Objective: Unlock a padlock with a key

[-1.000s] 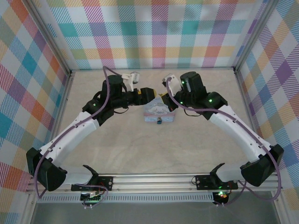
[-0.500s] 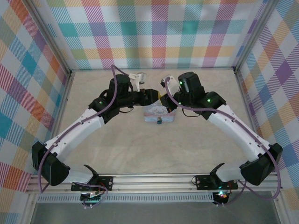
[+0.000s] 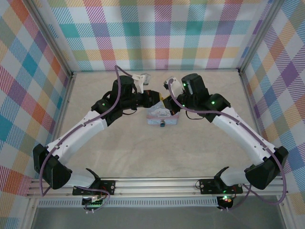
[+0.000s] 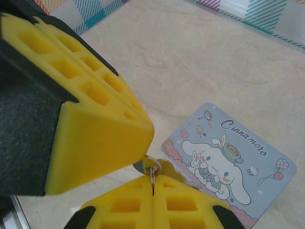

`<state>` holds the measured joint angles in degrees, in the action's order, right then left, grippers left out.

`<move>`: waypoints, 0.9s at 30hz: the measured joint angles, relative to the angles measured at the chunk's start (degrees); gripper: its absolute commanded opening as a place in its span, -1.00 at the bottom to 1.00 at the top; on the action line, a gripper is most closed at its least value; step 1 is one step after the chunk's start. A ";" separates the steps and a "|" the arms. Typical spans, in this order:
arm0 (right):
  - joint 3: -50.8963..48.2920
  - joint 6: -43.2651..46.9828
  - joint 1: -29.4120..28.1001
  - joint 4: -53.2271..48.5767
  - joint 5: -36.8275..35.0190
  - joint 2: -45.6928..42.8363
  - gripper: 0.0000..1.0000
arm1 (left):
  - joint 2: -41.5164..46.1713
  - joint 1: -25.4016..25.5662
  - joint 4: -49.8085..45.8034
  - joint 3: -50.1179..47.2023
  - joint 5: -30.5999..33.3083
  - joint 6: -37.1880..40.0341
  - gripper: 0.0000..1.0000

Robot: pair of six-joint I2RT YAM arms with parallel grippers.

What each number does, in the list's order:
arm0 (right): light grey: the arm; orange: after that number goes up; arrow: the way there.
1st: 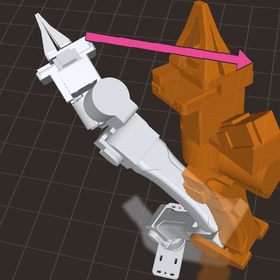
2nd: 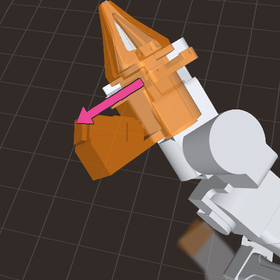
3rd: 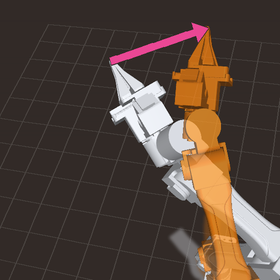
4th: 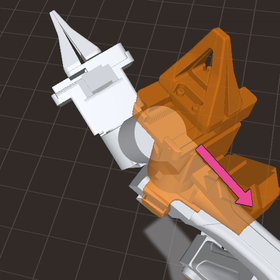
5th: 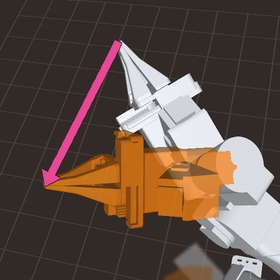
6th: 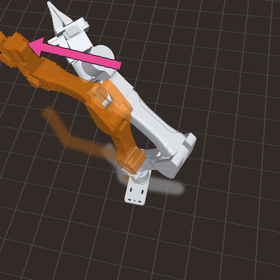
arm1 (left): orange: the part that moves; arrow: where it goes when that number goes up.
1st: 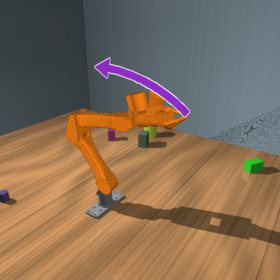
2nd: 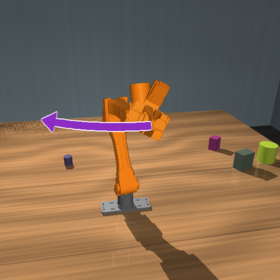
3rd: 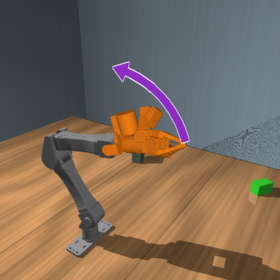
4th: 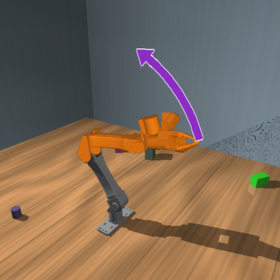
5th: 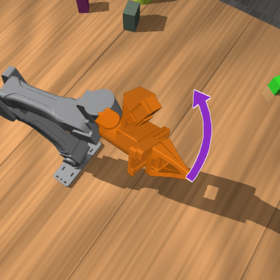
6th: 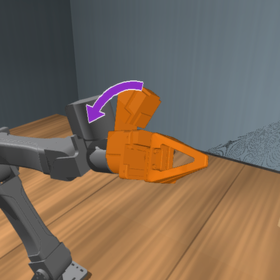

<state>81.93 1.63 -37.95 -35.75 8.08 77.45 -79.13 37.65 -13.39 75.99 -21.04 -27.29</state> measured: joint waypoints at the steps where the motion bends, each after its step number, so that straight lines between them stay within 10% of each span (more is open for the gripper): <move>1: -0.07 -0.20 0.00 0.04 0.02 -0.04 -0.39 | 0.00 0.00 -0.04 0.00 0.24 -0.22 -1.00; 7: -5.64 -2.80 0.02 2.51 -1.22 -3.85 0.22 | 0.00 0.00 -2.10 0.02 1.95 1.18 -1.00; 19: -26.77 -19.45 4.68 18.45 -0.33 -19.23 0.35 | 0.04 0.00 -3.98 -3.78 0.26 2.05 -1.00; 27: -35.82 -32.72 12.09 35.45 16.46 -19.54 0.10 | 0.07 0.00 1.03 -8.02 -6.25 0.48 -1.00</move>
<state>46.11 -31.09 -25.87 -0.30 24.53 57.91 -79.07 37.65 -12.36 67.96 -27.29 -26.81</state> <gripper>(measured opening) 0.593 0.050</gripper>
